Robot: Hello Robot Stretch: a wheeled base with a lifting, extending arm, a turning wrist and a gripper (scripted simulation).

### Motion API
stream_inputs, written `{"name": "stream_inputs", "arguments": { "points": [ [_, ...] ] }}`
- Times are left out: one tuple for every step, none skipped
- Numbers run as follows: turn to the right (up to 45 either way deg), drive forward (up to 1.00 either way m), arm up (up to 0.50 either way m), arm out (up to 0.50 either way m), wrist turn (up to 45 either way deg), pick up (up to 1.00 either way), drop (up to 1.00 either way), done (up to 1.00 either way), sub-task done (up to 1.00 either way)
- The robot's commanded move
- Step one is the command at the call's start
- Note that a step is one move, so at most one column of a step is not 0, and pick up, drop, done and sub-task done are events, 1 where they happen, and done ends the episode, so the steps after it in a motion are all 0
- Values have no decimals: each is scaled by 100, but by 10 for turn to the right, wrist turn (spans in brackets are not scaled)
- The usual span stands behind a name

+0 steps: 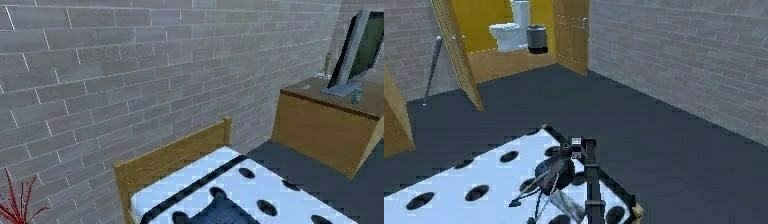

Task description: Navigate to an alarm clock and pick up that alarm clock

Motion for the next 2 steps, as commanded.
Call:
{"name": "stream_inputs", "arguments": {
  "points": [
    [0, 0, 0, 0, 450, 0, 0, 0, 0],
    [0, 0, 0, 0, 450, 0, 0, 0, 0]
  ]
}}
